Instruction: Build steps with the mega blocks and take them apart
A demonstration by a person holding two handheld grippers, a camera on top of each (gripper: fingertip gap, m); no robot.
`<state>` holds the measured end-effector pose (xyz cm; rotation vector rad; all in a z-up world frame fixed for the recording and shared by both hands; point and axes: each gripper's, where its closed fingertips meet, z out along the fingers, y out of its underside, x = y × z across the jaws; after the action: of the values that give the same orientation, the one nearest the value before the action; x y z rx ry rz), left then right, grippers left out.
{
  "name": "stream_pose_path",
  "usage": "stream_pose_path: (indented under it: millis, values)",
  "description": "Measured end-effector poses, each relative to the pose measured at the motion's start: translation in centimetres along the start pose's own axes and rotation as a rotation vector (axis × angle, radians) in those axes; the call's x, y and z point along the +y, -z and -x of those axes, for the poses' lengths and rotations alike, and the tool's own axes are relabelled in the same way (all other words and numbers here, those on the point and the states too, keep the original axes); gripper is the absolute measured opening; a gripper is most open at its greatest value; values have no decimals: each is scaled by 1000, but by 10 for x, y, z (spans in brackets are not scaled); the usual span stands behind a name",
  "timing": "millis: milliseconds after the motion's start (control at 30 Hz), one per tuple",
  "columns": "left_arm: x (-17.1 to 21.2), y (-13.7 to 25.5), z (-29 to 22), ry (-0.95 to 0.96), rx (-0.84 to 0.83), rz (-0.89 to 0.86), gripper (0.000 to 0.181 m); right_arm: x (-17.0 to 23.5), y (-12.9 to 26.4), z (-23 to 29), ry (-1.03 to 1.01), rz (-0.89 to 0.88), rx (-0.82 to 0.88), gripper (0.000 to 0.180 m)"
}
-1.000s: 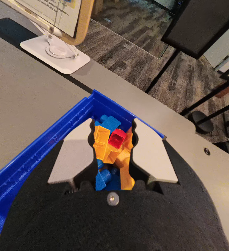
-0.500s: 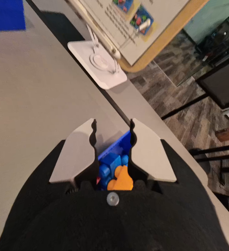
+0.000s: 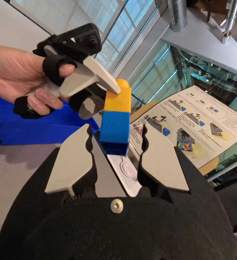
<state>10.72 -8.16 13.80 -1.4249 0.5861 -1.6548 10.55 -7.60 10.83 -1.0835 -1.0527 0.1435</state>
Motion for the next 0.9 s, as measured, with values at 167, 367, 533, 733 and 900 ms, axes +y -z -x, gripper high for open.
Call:
stream_pose_path:
  millis: [167, 367, 533, 733, 900]
  values:
    - [5, -15, -17, -79, 69, 41, 42, -6, 19, -9, -172, 14, -153, 42]
    - [34, -37, -23, -343, 52, 187, 80, -21, 71, -9, -878, -168, -689, 41]
    - [54, -47, -30, -234, 218, 211, 63, 2, 79, 13, -882, -47, -827, 41]
    - [66, -39, -14, -344, 150, 288, 37, 12, 66, 29, -873, 1, -811, 42]
    - [62, -35, -8, -362, 128, 270, 37, 19, 59, 20, -830, 9, -711, 39]
